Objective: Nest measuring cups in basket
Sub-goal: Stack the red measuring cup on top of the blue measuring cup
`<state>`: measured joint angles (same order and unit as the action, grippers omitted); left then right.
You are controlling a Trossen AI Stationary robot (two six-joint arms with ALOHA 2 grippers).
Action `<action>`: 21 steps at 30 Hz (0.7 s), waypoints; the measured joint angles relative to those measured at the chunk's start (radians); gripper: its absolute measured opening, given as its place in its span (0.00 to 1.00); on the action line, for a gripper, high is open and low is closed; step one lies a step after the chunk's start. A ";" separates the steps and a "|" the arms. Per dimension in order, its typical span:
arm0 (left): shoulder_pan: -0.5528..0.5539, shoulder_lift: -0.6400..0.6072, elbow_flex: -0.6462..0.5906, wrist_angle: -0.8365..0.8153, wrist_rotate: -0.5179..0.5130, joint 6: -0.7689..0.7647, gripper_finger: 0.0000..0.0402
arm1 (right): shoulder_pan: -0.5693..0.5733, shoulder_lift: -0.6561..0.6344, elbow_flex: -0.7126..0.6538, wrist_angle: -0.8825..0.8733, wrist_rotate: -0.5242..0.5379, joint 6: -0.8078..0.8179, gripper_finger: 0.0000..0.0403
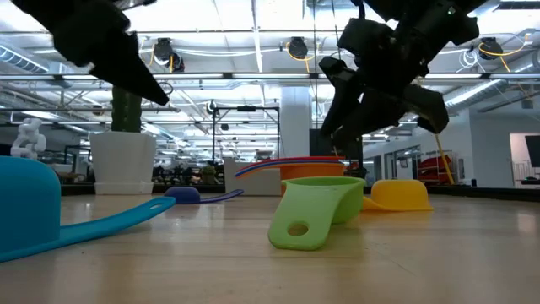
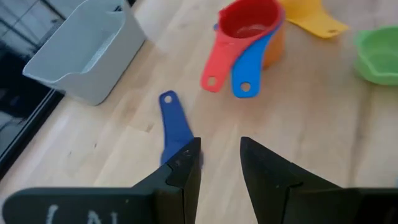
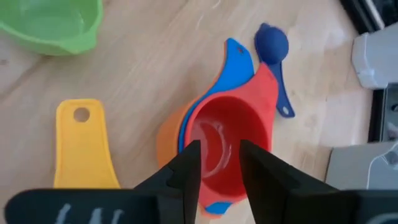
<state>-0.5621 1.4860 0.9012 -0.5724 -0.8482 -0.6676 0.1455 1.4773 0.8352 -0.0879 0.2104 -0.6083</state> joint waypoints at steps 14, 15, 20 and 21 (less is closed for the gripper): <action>0.233 0.000 -0.001 0.253 0.149 0.353 0.57 | 0.102 -0.096 0.000 -0.051 -0.003 0.381 0.27; 0.249 0.000 -0.001 0.285 0.170 0.393 0.61 | 0.116 -0.096 0.000 -0.065 -0.003 0.402 0.27; 0.351 0.000 -0.001 0.376 0.146 0.501 0.72 | 0.185 -0.095 0.000 -0.096 -0.003 0.477 0.27; 0.376 0.007 -0.001 0.389 0.140 0.514 0.72 | 0.198 -0.095 0.000 -0.099 -0.003 0.490 0.27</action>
<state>-0.1858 1.4930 0.9005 -0.1829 -0.7080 -0.1531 0.3436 1.3819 0.8352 -0.1868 0.2077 -0.1188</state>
